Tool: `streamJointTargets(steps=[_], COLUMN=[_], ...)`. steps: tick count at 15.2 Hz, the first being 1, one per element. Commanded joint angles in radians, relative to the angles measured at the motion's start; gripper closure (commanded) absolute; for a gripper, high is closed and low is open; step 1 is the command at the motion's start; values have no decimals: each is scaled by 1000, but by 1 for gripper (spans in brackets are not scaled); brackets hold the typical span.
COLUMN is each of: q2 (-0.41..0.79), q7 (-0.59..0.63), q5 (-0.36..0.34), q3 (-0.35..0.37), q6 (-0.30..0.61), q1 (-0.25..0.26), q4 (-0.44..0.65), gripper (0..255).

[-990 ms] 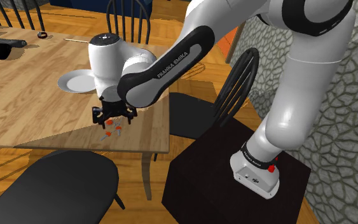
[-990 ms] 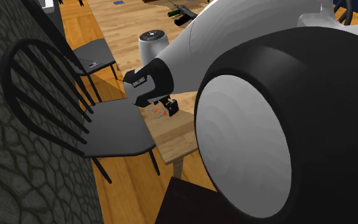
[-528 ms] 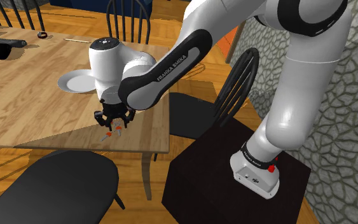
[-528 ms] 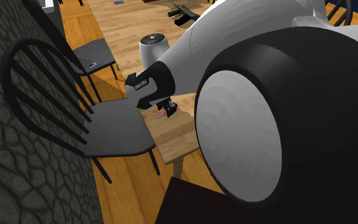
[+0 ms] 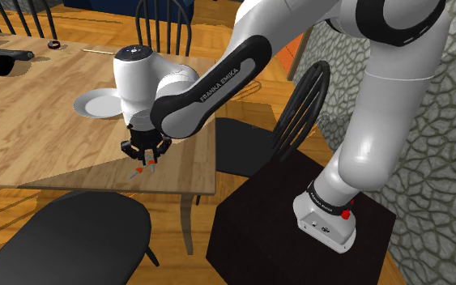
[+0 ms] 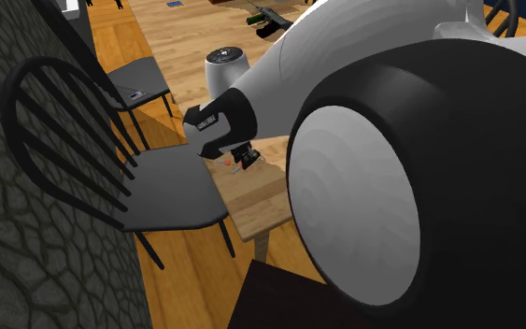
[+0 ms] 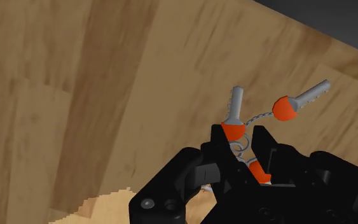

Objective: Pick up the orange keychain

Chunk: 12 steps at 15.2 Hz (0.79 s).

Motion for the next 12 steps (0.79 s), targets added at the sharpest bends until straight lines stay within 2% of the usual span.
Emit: streamJointTargets(steps=[1,12], q2=[-14,-114], q7=[-12,-80], q5=[17,113], q3=[10,46], q6=[-13,-133], q1=[-5,-34], q4=[4,46], gripper=[255,255])
